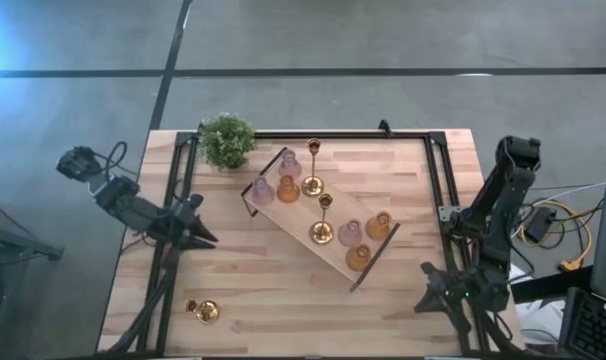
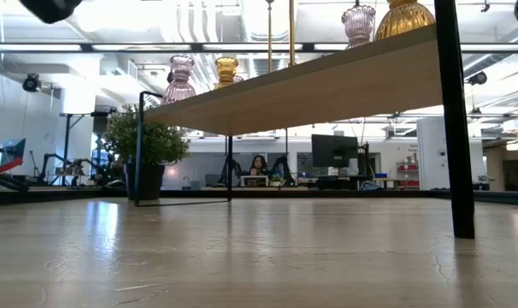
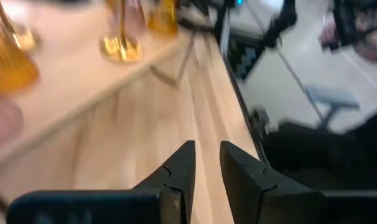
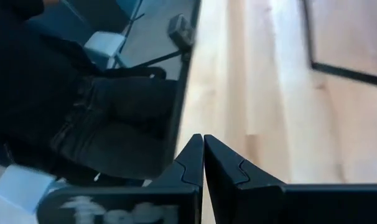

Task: Pick & Place candle stick holders
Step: Put the gold candle holder on the shelf

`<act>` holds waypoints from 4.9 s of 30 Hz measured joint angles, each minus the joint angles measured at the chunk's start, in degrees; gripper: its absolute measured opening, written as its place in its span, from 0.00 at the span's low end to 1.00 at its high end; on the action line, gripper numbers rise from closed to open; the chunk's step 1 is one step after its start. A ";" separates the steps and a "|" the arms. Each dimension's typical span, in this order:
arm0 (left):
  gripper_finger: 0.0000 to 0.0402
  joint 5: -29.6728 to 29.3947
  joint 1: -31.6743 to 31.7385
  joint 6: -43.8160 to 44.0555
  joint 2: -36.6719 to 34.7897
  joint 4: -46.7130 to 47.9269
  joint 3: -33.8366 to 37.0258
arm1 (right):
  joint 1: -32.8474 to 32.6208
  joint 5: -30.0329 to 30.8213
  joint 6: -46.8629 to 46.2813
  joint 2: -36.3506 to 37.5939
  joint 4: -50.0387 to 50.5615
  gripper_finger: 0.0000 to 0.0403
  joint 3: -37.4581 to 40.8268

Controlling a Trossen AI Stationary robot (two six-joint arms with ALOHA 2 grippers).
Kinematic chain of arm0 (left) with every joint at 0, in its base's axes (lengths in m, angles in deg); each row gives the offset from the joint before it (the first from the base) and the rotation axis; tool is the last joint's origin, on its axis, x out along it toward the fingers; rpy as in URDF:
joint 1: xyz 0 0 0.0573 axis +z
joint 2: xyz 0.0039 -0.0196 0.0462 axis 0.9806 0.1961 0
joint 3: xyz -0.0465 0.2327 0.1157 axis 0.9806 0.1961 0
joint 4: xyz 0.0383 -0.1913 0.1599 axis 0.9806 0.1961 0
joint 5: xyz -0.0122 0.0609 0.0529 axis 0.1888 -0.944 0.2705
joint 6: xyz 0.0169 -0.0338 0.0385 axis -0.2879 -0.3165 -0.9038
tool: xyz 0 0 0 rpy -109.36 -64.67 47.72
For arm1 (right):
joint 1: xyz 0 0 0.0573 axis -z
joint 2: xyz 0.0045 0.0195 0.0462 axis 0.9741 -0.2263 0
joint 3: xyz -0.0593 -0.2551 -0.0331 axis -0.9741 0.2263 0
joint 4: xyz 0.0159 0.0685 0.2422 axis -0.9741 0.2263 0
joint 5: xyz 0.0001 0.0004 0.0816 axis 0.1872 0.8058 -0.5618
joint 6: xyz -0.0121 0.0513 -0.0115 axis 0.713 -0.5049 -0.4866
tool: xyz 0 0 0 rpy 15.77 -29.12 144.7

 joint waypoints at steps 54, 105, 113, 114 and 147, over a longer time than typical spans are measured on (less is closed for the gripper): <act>0.01 4.71 -33.74 -5.26 -23.65 -21.95 41.63 | 0.08 8.28 12.47 9.36 -0.22 0.02 8.39; 0.35 2.89 -32.81 -2.83 0.28 -40.25 41.43 | 0.06 12.82 12.45 9.36 -0.42 0.02 8.39; 0.35 3.17 -31.51 -4.22 3.32 -43.10 41.34 | 0.06 12.82 12.45 9.36 -0.42 0.02 8.39; 0.35 2.94 -31.34 -4.29 3.58 -43.57 41.31 | 0.06 12.82 12.45 9.34 -0.40 0.02 8.39; 0.32 6.76 -28.41 -8.88 16.82 -47.94 36.33 | 0.08 12.82 12.48 9.36 -0.35 0.02 8.39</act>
